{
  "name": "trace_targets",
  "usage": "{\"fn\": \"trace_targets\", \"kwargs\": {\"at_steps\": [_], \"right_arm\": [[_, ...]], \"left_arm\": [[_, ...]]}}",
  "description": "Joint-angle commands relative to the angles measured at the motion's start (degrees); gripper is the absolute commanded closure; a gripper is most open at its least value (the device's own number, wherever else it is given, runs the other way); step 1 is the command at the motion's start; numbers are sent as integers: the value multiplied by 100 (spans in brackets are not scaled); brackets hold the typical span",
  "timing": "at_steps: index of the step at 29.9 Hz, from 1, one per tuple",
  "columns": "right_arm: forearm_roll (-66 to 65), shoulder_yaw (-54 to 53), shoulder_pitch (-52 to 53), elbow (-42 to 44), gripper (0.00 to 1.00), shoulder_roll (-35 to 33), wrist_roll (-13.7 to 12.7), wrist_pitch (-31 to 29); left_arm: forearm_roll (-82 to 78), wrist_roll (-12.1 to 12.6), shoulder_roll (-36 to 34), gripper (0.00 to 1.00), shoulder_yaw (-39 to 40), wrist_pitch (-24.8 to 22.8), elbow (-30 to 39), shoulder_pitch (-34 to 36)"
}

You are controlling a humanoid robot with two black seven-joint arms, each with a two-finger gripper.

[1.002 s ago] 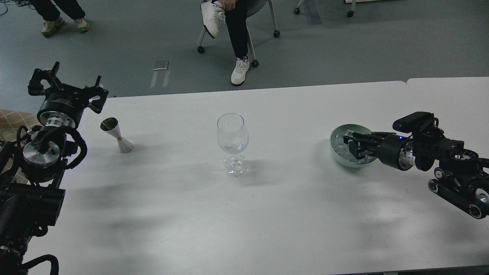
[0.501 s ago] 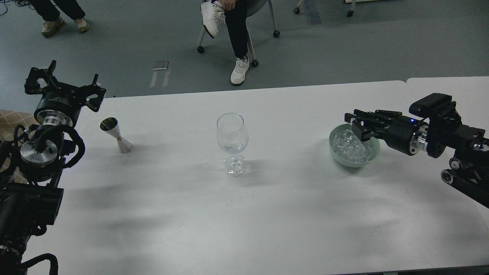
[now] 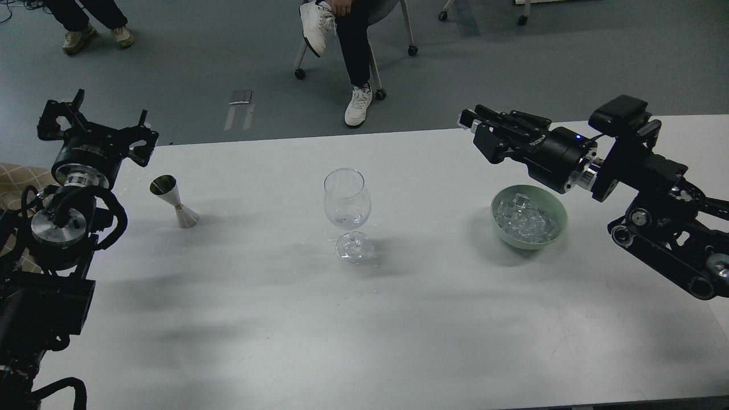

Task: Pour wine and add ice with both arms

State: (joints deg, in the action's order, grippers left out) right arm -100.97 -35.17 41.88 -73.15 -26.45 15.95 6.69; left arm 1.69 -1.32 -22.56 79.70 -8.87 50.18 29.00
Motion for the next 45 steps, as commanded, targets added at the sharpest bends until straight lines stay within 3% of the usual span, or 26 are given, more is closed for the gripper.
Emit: {"fn": "trace_targets", "kwargs": {"at_steps": [1,7,38,41,45], "right_arm": [[-28,19,118,-67,87,552,-83,-1],[-72,238,171,-50,87,1211,-452,-45],[-72,889,206,161,86,1493,-453,-45],[-72,889,215,170,84,1484,-461,-45],[-64,889,206,161,69,1476,-453,-45]], "left_arm": [[7,9,-38,3,45,0,9,-26],[7,9,-73,3,107,0,0,-43],[7,1,-12,3,160,0,0,-70],[-2,1,-11,3,160,0,0,-70],[7,1,-12,3,160,0,0,-70]]}}
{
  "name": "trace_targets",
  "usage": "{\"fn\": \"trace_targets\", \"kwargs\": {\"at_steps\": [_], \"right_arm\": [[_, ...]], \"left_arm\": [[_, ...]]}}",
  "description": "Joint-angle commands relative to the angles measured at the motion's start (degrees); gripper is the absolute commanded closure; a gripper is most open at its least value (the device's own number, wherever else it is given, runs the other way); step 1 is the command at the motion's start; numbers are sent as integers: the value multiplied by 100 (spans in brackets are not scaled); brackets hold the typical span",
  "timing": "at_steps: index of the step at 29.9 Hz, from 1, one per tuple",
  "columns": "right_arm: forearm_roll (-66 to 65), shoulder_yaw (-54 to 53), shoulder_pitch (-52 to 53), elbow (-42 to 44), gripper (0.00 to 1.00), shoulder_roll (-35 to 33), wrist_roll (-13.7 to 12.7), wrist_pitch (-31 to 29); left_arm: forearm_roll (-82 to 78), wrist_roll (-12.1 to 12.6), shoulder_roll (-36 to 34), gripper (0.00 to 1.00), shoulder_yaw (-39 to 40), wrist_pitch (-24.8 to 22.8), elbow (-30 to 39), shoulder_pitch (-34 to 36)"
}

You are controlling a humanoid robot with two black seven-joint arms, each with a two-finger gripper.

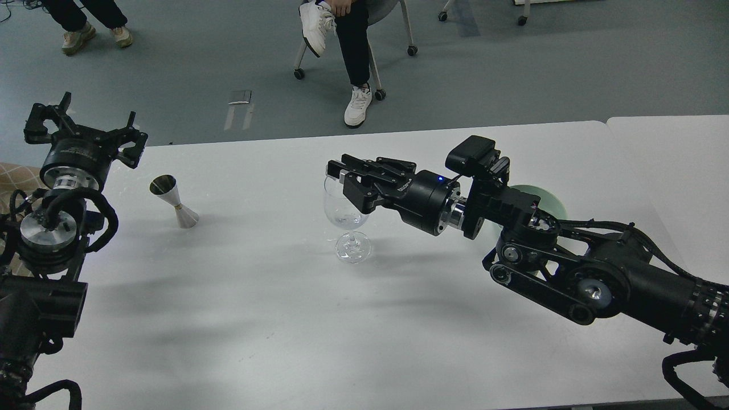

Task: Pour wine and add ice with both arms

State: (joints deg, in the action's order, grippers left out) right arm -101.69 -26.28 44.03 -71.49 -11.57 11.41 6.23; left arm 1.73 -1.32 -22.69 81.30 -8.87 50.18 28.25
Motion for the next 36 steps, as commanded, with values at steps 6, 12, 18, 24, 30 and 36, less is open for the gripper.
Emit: {"fn": "trace_targets", "kwargs": {"at_steps": [6,12,18,24,30,36], "right_arm": [[9,-26,0,-14,66,-3,2,9],[35,-44,9,-58,64,-20,2,9],[36,-70,9,-76,60,-38,2,18],[79,-525,1,-76,1,14,2,27],[106,-869,1,-6,0,23,2,61],[851,-2002,-315,-6,0,805,28,88]], "left_arm": [[-6,0,1,3,0,0,0,5],[3,0,-16,3,9,0,0,5],[3,9,-16,3,9,0,0,14],[-6,44,-43,3,0,17,27,5],[-14,71,-16,3,-61,299,97,58],[-32,106,1,3,-106,237,316,23]]}}
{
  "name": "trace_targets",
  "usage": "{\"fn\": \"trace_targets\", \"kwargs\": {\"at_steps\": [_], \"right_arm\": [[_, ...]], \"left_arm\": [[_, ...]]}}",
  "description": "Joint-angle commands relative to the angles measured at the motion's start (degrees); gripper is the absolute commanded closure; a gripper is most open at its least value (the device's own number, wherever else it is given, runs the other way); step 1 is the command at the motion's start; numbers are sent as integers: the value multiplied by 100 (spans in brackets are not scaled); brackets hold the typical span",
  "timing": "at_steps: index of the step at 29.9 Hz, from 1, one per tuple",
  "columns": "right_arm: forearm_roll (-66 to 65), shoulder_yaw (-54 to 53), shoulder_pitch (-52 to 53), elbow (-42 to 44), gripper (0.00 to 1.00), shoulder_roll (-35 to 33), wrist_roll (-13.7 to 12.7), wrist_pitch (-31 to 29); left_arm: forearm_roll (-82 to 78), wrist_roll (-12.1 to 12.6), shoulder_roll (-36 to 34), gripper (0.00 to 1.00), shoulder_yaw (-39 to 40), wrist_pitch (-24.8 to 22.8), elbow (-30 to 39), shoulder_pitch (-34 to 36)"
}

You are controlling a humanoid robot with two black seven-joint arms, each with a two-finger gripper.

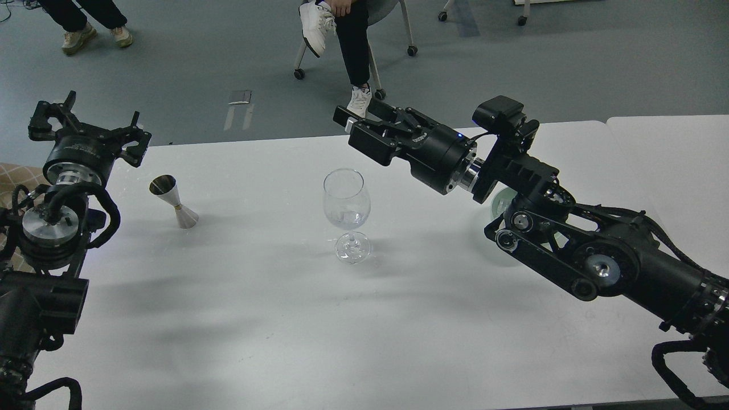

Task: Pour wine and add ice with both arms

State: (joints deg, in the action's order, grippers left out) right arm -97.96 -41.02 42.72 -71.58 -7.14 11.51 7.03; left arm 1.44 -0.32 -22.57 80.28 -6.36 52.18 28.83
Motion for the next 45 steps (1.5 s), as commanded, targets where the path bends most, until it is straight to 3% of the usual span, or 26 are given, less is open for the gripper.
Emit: {"fn": "trace_targets", "kwargs": {"at_steps": [1,13,22,29,31,35,42,45], "right_arm": [[619,-642,-246,-14,0,423,36,9],[1068,-1882,-212,-321,0,696,36,-18],[2973,-2761,51,-129,0,714,9,-9],[3907,-3464,307,4,0,688,9,-62],[3925,-3744,307,13,0,652,1,-53],[4012,-4106,333,161,0,661,-26,-53],[4883,-4150,1053,2067,1,635,-17,-18],[4891,-4107,931,2227,1,626,-17,-114]], "left_arm": [[-3,6,-19,3,-3,-6,126,-36],[-38,23,-178,3,-21,3,135,-18],[-47,-3,-266,3,-12,-93,275,-35],[-47,-91,-239,3,-3,-1322,223,-36],[-47,-91,-161,2,6,-1446,232,-36],[-47,-91,-29,2,6,-1377,232,-45],[-29,-38,24,2,-12,-850,232,17],[-47,-30,51,2,-21,-823,232,43]]}}
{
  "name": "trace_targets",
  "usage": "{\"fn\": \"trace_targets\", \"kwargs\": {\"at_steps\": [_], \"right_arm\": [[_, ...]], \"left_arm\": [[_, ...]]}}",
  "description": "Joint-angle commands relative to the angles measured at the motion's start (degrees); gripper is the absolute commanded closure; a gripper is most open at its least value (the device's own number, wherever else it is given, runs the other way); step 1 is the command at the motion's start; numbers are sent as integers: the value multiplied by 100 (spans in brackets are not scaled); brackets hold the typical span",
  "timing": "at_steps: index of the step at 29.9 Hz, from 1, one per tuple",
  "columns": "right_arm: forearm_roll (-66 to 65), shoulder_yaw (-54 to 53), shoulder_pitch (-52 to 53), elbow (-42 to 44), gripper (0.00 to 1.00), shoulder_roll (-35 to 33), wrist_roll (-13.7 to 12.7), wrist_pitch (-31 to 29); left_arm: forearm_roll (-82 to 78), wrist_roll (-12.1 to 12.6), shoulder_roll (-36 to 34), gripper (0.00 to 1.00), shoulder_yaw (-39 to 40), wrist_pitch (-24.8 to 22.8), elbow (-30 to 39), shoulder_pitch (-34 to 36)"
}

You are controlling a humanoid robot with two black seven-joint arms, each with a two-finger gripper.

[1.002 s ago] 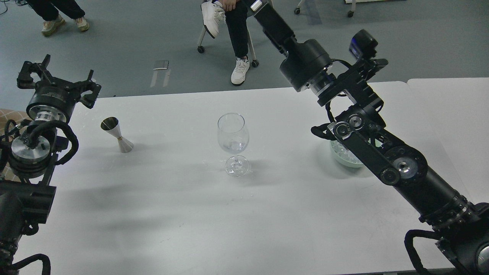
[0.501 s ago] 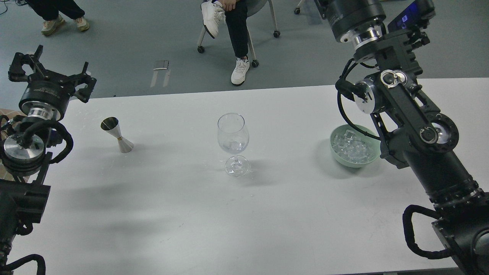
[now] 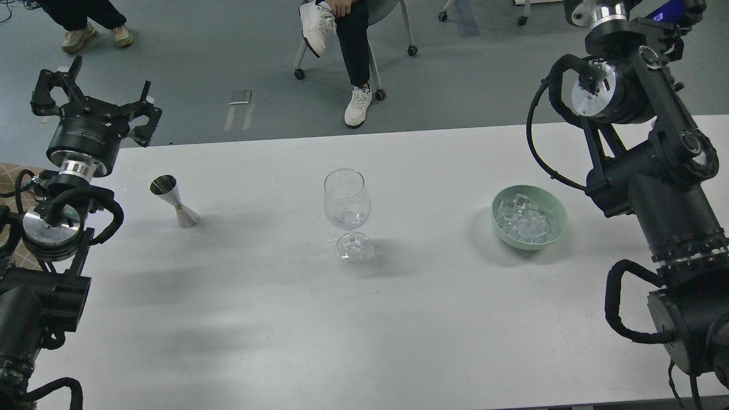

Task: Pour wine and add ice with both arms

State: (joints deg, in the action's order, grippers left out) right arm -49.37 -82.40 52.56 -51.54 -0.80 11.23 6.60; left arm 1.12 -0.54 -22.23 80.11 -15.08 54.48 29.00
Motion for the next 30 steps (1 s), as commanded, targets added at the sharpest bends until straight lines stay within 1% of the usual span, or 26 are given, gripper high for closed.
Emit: {"fn": "trace_targets", "kwargs": {"at_steps": [1,2,4,6,7,8,10,12,15,17,21,26,30], "right_arm": [[41,31,-184,241,1,-7,-33,-167],[59,31,-246,241,0,-7,-50,-272],[460,23,-369,276,0,-7,-173,-1060],[847,-21,-343,512,0,1,-200,-1510],[850,-21,-343,514,0,1,-200,-1512],[928,-30,-291,714,0,1,-183,-1582],[946,-39,-194,1066,0,1,-147,-1521],[990,-48,-28,1618,0,-7,-51,-1469],[1069,-65,43,1919,0,-7,-16,-1460],[1288,-92,43,1998,1,-7,-15,-1381],[1693,-83,122,2061,1,-7,-24,-1179],[1711,-83,167,2043,0,-7,-24,-1205],[1711,-30,175,2017,0,1,-24,-1249]], "left_arm": [[-24,1,26,2,-4,40,1,44],[-24,-8,26,2,-4,49,1,53],[-15,-26,35,2,-4,101,1,79],[-33,-34,17,2,-4,154,-8,97],[-33,-34,17,2,-4,154,-8,97],[-59,-43,26,2,-21,215,-16,132],[-208,-52,17,2,-214,312,-17,237],[-611,-70,26,2,-512,339,-139,413],[-910,-70,139,2,-584,383,-280,448],[-1069,-70,219,2,-593,461,-289,466],[-1201,-61,219,2,-602,620,-289,501],[-1202,-70,211,2,-602,796,-394,668],[-1202,-70,211,2,-593,796,-421,756]]}}
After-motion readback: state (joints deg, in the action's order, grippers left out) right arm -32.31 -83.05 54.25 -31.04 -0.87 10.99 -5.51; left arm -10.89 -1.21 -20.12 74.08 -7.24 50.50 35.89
